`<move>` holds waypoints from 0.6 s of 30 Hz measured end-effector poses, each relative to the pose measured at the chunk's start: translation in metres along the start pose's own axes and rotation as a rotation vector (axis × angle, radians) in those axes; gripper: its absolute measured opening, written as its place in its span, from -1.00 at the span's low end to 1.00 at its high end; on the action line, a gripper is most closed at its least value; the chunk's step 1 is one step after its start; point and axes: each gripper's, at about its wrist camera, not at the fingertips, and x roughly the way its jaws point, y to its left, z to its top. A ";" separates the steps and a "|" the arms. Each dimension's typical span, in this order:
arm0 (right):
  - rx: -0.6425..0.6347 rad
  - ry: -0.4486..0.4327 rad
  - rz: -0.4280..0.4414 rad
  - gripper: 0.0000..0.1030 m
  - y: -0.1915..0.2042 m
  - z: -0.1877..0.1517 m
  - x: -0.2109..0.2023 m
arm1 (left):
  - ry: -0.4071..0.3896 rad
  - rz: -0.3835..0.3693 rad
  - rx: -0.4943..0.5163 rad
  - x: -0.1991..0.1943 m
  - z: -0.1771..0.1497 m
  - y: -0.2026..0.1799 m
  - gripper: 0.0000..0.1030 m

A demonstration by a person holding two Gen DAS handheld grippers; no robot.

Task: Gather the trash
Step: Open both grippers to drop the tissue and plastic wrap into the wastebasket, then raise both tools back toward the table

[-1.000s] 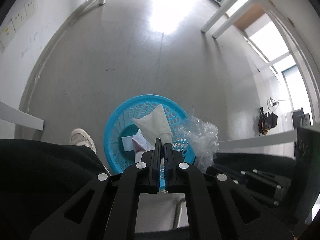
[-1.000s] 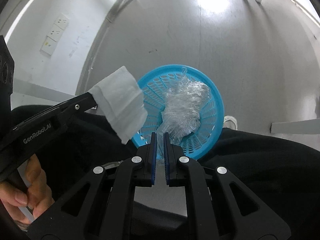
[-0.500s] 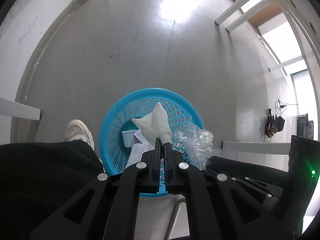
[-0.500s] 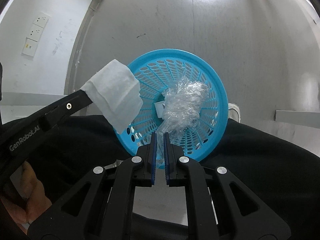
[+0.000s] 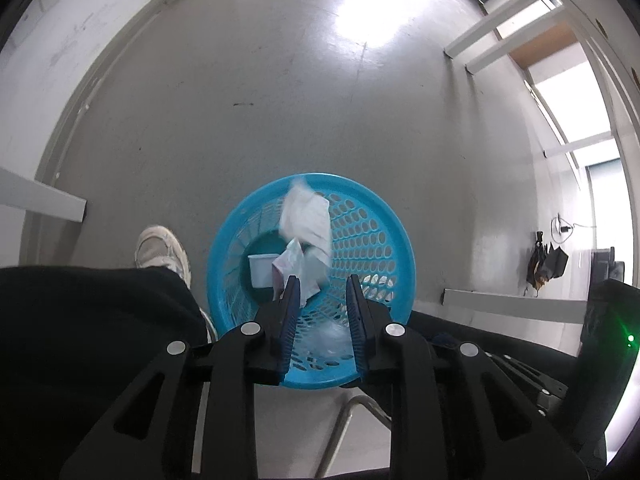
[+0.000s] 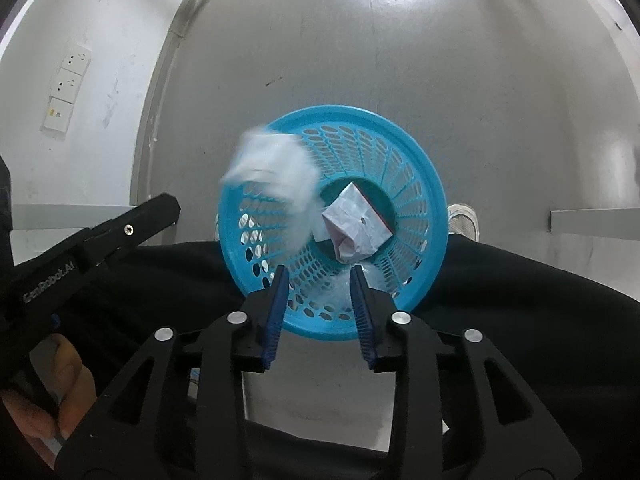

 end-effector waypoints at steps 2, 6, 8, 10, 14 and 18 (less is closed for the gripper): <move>-0.004 -0.014 -0.009 -0.38 0.001 -0.003 -0.005 | -0.004 -0.004 -0.012 -0.004 -0.001 0.004 -0.57; -0.023 -0.053 -0.022 -0.28 0.005 -0.011 -0.020 | -0.018 0.002 -0.009 -0.014 -0.008 0.006 -0.57; -0.037 -0.069 -0.026 -0.27 0.007 -0.018 -0.029 | -0.027 0.010 0.007 -0.022 -0.014 0.006 -0.57; -0.055 -0.092 -0.026 -0.25 0.013 -0.027 -0.042 | -0.037 0.018 0.028 -0.030 -0.020 0.003 -0.57; -0.115 -0.165 -0.027 -0.15 0.022 -0.053 -0.072 | -0.075 0.030 0.101 -0.050 -0.039 -0.006 -0.57; -0.143 -0.242 -0.032 -0.14 0.023 -0.078 -0.105 | -0.119 0.020 0.134 -0.075 -0.053 -0.008 -0.57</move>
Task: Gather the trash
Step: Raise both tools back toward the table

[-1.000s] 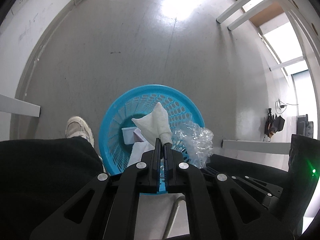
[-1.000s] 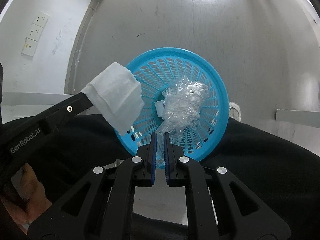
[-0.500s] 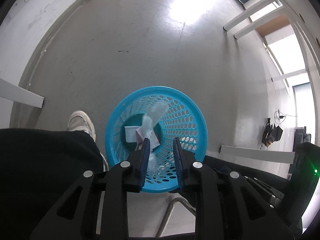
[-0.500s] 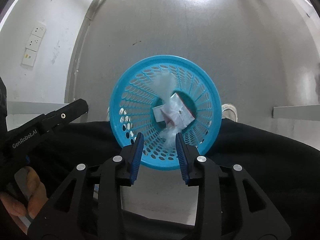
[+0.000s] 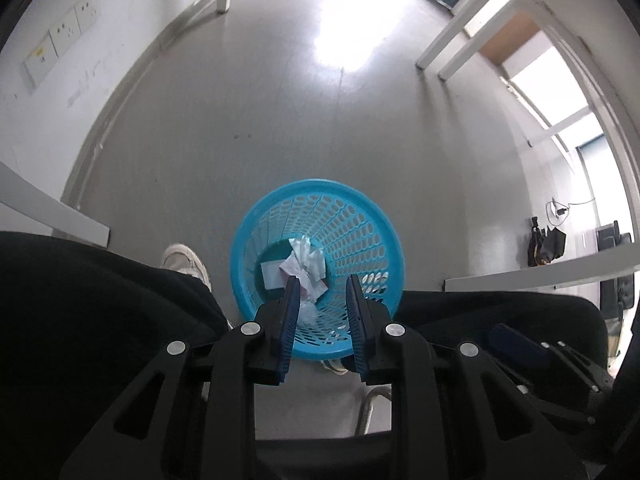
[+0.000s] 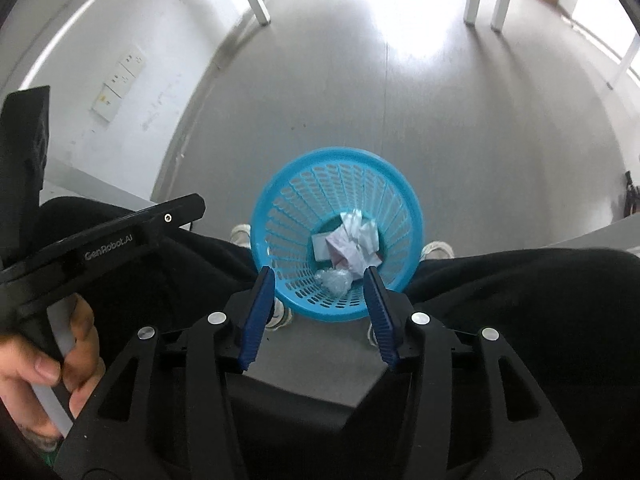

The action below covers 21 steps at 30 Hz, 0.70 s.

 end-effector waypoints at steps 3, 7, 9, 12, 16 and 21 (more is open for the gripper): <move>-0.023 -0.065 -0.010 -0.07 0.002 -0.013 -0.032 | 0.022 -0.033 -0.050 -0.020 -0.012 0.007 -0.57; -0.047 -0.169 -0.007 0.00 0.005 -0.029 -0.077 | -0.074 -0.028 0.044 -0.063 -0.031 -0.004 -0.55; -0.057 -0.206 0.002 0.01 0.007 -0.034 -0.095 | -0.139 -0.031 0.079 -0.087 -0.038 -0.011 -0.49; -0.079 -0.274 -0.006 0.04 0.009 -0.044 -0.123 | -0.240 -0.032 0.137 -0.126 -0.046 -0.019 -0.43; -0.103 -0.369 -0.012 0.04 0.008 -0.054 -0.162 | -0.369 -0.005 0.236 -0.171 -0.061 -0.030 -0.29; -0.110 -0.511 -0.043 0.04 0.004 -0.055 -0.216 | -0.465 -0.019 0.296 -0.213 -0.065 -0.041 -0.13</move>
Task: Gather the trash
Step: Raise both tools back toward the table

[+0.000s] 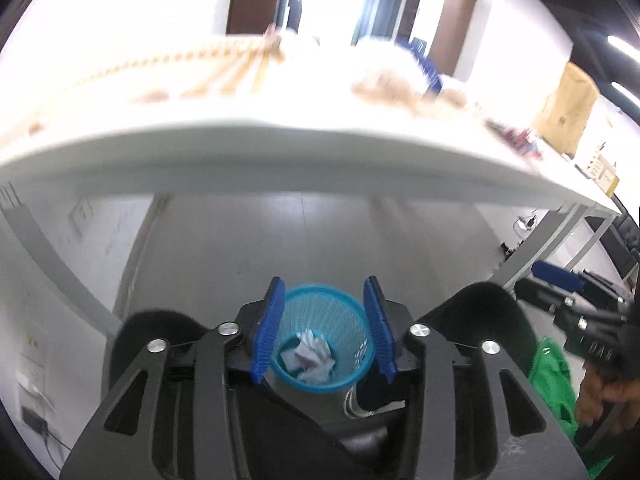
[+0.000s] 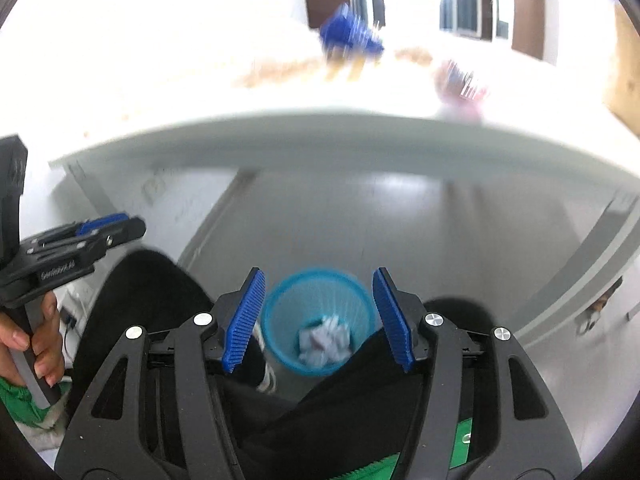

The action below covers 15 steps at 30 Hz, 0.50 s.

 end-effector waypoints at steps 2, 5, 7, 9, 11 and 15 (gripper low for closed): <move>0.012 -0.062 -0.016 0.14 -0.005 0.012 -0.017 | -0.031 -0.015 0.011 -0.014 0.009 -0.005 0.05; 0.034 -0.142 -0.046 0.25 -0.011 0.034 -0.034 | -0.105 -0.008 0.054 -0.040 0.024 -0.013 0.42; 0.043 -0.171 -0.048 0.26 -0.013 0.050 -0.037 | -0.139 -0.011 0.062 -0.051 0.032 -0.018 0.60; 0.044 -0.193 -0.051 0.28 -0.010 0.064 -0.036 | -0.153 -0.024 0.067 -0.059 0.043 -0.020 0.82; 0.046 -0.215 -0.056 0.38 -0.008 0.075 -0.035 | -0.161 -0.028 0.082 -0.060 0.048 -0.020 0.85; 0.056 -0.241 -0.051 0.49 -0.008 0.091 -0.044 | -0.180 -0.009 0.095 -0.063 0.062 -0.025 0.89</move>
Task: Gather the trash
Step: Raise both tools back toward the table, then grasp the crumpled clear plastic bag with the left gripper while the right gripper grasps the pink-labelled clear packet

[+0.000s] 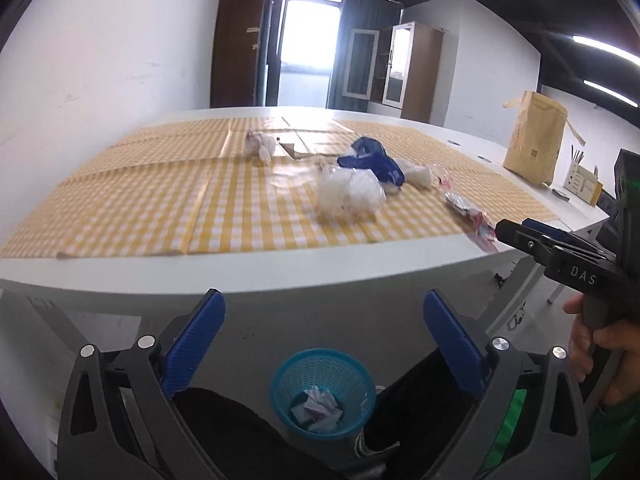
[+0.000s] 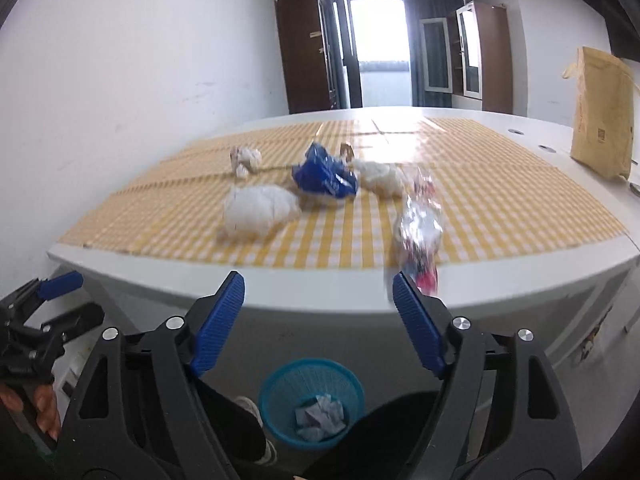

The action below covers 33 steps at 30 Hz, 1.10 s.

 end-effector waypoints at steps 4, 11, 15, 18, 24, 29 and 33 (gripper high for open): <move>-0.007 -0.033 -0.047 0.68 -0.002 0.018 0.010 | -0.016 -0.003 0.000 0.003 0.014 0.003 0.89; 0.052 -0.049 -0.059 0.69 -0.024 0.046 0.034 | -0.028 -0.022 0.000 0.023 0.038 0.001 0.89; 0.074 -0.027 -0.081 0.69 -0.046 0.042 0.050 | 0.004 -0.018 -0.004 0.047 0.050 -0.001 0.89; 0.082 0.006 -0.091 0.69 -0.059 0.037 0.065 | 0.029 -0.031 -0.017 0.067 0.058 -0.004 0.88; 0.099 0.051 -0.101 0.55 -0.078 0.029 0.087 | 0.073 -0.027 0.029 0.107 0.071 -0.021 0.89; 0.119 0.082 -0.101 0.41 -0.089 0.023 0.098 | 0.092 0.009 0.048 0.134 0.077 -0.020 0.88; 0.134 0.106 -0.094 0.25 -0.097 0.019 0.107 | 0.107 -0.017 0.019 0.149 0.086 -0.015 0.88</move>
